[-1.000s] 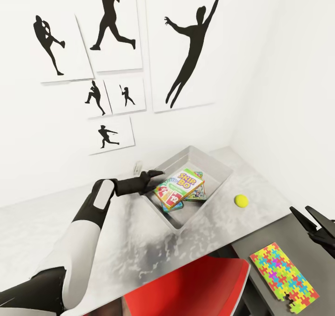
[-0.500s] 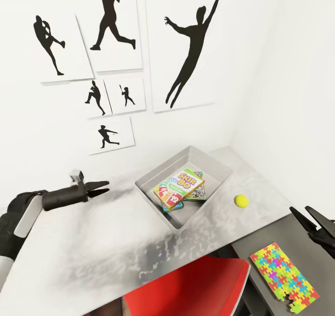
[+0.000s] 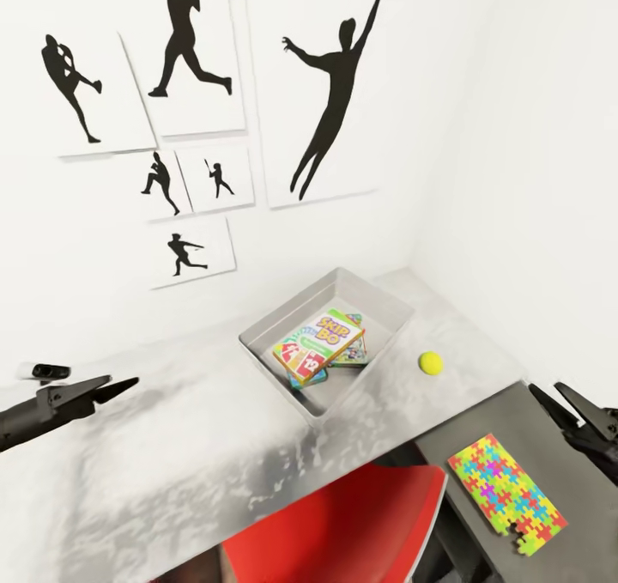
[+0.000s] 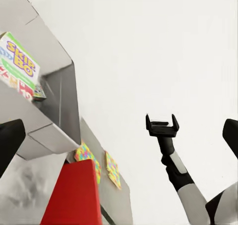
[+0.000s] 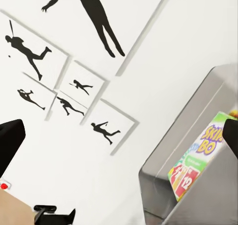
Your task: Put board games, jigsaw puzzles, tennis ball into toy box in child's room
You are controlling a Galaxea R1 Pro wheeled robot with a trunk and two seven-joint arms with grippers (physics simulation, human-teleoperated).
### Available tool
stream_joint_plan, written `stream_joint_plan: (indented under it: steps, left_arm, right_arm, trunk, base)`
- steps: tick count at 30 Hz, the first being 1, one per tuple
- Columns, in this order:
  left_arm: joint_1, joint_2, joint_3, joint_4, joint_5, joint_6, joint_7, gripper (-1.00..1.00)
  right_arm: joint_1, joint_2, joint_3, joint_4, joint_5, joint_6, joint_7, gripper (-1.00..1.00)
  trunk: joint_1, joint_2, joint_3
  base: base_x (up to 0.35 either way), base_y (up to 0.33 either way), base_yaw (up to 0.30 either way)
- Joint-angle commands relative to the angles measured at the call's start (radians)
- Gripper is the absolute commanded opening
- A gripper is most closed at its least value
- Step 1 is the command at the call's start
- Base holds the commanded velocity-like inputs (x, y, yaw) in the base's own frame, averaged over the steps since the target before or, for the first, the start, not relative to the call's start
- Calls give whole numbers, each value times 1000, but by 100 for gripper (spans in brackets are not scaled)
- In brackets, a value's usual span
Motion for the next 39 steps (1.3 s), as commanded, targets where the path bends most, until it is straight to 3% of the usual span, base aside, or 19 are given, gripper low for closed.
stream_joint_plan:
  steps: [1, 6, 9, 19, 25, 39]
  left_arm:
    - [1, 1, 4, 0, -2, 10, -12, 100]
    - [4, 0, 9, -3, -5, 6, -12, 100]
    - [5, 0, 10, -4, -7, 0, -12, 100]
    - [5, 3, 11, -4, -9, -6, -12, 100]
    - [6, 29, 11, -3, -10, -19, -12, 100]
    - [8, 34, 11, -3, -10, -27, -12, 100]
  right_arm:
    - [-1, 10, 0, 0, 0, 5, 1, 100]
    - [-1, 76, 2, 0, 6, 5, 0, 100]
    - [-1, 98, 3, -1, 40, 5, 1, 100]
    - [-1, 107, 3, -2, 63, 4, 2, 100]
    - [-1, 111, 3, -2, 64, 4, 2, 100]
    - [-1, 111, 2, 0, 65, 4, 3, 100]
  trunk:
    - [0, -2, -1]
    - [0, -2, 5]
    - [0, -2, 9]
    - [0, -2, 21]
    - [0, -2, 28]
    - [0, -2, 44]
  base:
    - [-182, 70, -213]
    - [-61, 22, -216]
    - [-31, 3, -218]
    - [-130, 0, -218]
    - [-40, 0, -219]
    - [-2, -42, -219]
